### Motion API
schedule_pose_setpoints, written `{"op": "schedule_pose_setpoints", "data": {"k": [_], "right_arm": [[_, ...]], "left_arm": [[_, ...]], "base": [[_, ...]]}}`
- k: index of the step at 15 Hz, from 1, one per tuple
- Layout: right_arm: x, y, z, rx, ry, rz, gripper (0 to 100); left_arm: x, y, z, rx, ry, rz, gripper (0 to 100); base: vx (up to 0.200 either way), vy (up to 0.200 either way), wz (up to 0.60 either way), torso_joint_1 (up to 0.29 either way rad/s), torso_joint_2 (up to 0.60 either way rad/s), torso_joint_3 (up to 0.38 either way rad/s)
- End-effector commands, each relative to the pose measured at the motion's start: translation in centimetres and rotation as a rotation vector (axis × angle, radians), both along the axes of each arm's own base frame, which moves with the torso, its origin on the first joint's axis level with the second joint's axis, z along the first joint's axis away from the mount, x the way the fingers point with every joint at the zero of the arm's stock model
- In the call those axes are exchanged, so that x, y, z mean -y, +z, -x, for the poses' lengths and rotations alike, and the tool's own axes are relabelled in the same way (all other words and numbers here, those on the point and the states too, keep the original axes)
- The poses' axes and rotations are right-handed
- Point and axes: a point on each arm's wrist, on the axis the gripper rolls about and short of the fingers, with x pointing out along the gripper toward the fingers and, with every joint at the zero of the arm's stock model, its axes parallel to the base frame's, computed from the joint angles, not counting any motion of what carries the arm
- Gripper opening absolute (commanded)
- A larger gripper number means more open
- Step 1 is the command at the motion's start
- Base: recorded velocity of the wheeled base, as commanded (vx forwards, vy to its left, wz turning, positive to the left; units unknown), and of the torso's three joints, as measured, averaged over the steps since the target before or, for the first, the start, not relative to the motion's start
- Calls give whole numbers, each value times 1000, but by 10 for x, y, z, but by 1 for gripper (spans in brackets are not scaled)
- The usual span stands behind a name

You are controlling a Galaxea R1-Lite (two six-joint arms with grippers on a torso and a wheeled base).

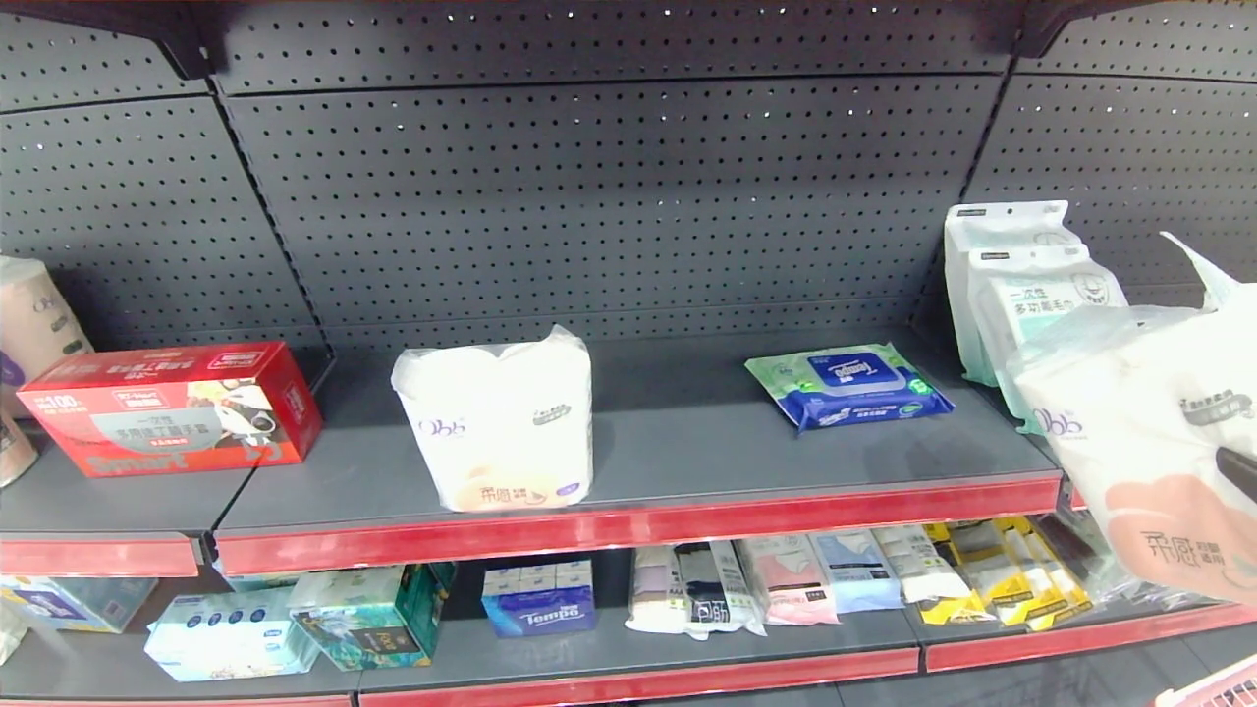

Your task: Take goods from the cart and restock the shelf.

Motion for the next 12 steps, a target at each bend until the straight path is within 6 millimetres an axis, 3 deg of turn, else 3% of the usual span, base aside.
{"op": "schedule_pose_setpoints", "data": {"k": [1,4,8,12], "right_arm": [[0,2,-4,-2,2,1,0],[0,3,-5,-2,5,2,0],[-4,6,-10,-3,45,2,0],[-4,11,-12,6,46,1,0]], "left_arm": [[-3,-1,23,74,38,-32,100],[-9,-6,30,98,307,-45,100],[-11,-11,37,118,250,-88,100],[-11,-15,37,95,244,-99,100]], "base": [[0,0,0,0,0,0],[0,0,0,0,0,0],[0,0,0,0,0,0],[0,0,600,2,0,6]]}}
